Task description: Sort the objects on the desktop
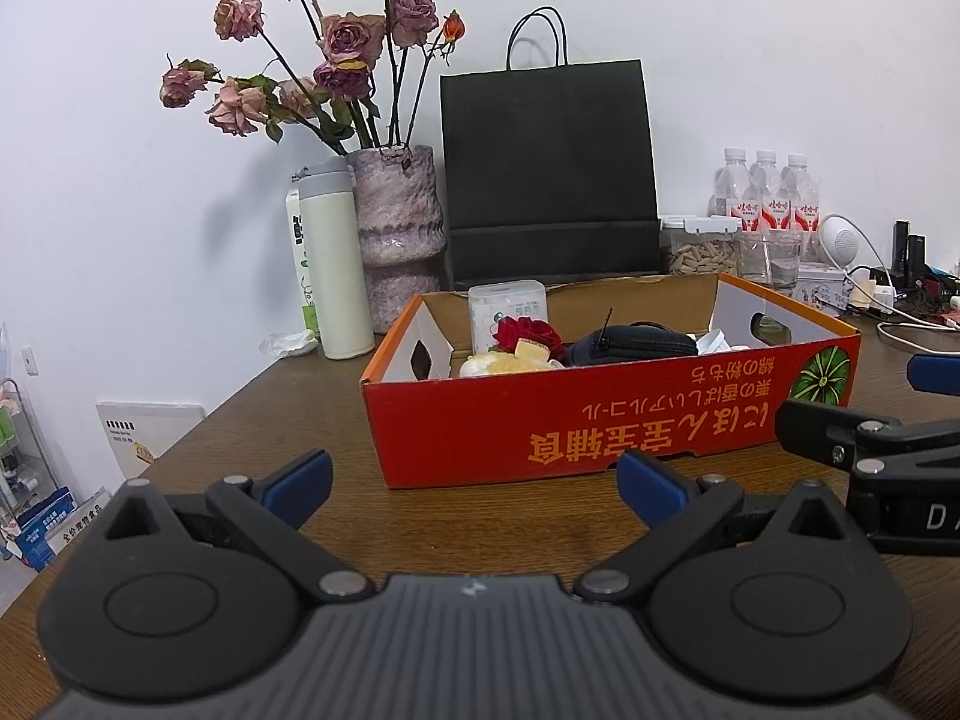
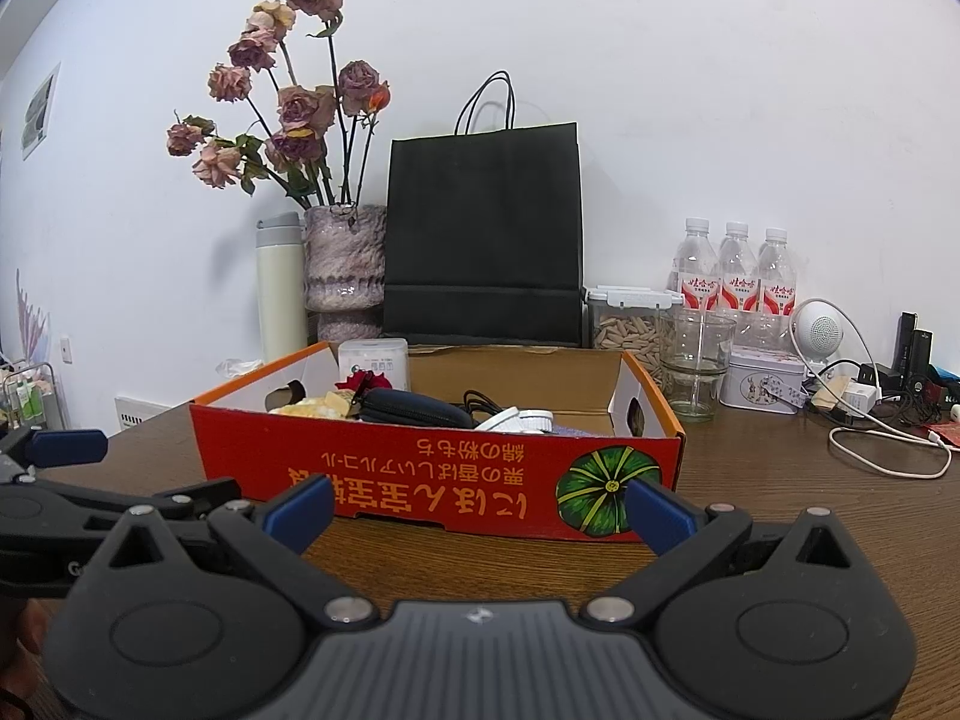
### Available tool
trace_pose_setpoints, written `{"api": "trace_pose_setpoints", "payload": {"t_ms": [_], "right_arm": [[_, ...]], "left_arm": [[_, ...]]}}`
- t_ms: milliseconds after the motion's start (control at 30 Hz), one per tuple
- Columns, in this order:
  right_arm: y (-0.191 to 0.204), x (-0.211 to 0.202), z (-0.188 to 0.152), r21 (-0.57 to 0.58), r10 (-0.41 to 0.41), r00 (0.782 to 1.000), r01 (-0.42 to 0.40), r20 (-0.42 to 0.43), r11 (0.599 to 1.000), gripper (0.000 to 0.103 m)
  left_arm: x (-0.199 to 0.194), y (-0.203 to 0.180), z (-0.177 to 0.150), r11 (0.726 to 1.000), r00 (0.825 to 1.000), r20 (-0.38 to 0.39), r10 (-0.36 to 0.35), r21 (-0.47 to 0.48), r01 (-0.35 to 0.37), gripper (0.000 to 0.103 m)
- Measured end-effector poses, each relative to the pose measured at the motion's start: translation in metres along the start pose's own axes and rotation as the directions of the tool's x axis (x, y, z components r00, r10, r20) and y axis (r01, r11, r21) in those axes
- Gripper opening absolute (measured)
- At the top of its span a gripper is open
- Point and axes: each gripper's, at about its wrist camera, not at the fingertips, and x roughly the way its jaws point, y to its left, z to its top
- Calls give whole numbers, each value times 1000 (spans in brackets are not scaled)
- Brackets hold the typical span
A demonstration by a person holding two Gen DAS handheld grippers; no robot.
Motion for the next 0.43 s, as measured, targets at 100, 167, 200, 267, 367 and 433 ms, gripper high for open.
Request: {"api": "trace_pose_setpoints", "payload": {"t_ms": [100, 167, 200, 267, 367, 433], "right_arm": [[0, 0, 0, 0, 0, 1000, 0, 0, 1000, 103], [0, 0, 0, 0, 0, 1000, 0, 0, 1000, 103], [0, 0, 0, 0, 0, 1000, 0, 0, 1000, 103], [0, 0, 0, 0, 0, 1000, 0, 0, 1000, 103], [0, 0, 0, 0, 0, 1000, 0, 1, 1000, 103], [0, 1, 0, -2, -2, 1000, 2, -3, 1000, 103]], "left_arm": [[0, 0, 0, 1000, 1000, -1, -1, 0, 1, 103], [0, 0, 0, 1000, 1000, -2, -3, -1, 3, 103], [1, 0, -1, 1000, 1000, -2, -4, -2, 4, 103], [1, 0, -1, 1000, 1000, -3, -5, -2, 5, 103], [1, 0, -1, 1000, 1000, 0, -5, -3, 5, 103], [2, 0, -1, 1000, 1000, -6, -1, 0, 1, 103]]}}
